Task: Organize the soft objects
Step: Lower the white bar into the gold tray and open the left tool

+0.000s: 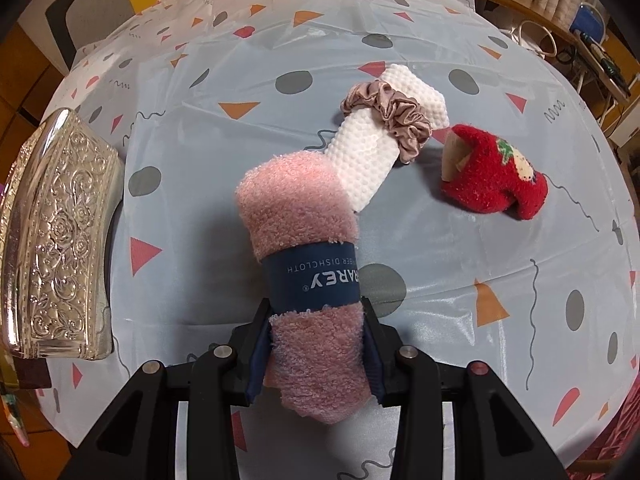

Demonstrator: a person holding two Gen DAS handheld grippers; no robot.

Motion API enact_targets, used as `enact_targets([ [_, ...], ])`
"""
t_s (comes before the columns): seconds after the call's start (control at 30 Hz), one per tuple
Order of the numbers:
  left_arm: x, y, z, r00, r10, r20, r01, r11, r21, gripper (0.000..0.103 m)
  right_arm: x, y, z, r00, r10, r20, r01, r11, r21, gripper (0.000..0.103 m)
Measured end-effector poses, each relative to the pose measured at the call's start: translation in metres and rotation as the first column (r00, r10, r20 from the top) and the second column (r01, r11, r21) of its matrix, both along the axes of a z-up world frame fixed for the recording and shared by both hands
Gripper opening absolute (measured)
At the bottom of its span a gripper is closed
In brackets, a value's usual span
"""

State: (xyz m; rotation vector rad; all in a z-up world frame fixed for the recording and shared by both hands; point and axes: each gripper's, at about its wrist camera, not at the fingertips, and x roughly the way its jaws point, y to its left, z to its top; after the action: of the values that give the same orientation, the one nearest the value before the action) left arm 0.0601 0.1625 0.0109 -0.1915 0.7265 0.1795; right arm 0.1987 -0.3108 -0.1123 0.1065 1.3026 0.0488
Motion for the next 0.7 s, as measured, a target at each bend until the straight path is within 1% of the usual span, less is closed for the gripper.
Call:
enact_targets([
  [0.17,-0.030,0.023,-0.027,0.997,0.065,-0.046,-0.064,0.998,0.020,0.057,-0.003,0.010,-0.001,1.000,0.000,0.012,0.000,0.999,-0.037,0.041],
  [0.3,-0.042,0.032,-0.041,0.994,0.091,-0.068,-0.090,0.996,0.026,0.057,-0.006,0.019,-0.003,1.000,0.000,0.024,0.001,0.998,-0.060,0.041],
  [0.47,-0.046,0.032,-0.047,0.993,0.091,-0.070,-0.089,0.996,0.029,0.058,-0.012,0.025,-0.004,0.999,-0.005,0.036,0.008,0.998,-0.068,0.042],
  [0.57,-0.048,0.030,-0.051,0.994,0.084,-0.069,-0.082,0.996,0.032,0.058,-0.018,0.028,-0.004,0.999,-0.004,0.047,0.007,0.998,-0.065,0.044],
  [0.7,-0.047,0.029,-0.054,0.994,0.076,-0.077,-0.074,0.997,0.022,0.058,-0.025,0.035,-0.003,0.997,0.039,0.068,-0.031,0.993,-0.110,0.045],
])
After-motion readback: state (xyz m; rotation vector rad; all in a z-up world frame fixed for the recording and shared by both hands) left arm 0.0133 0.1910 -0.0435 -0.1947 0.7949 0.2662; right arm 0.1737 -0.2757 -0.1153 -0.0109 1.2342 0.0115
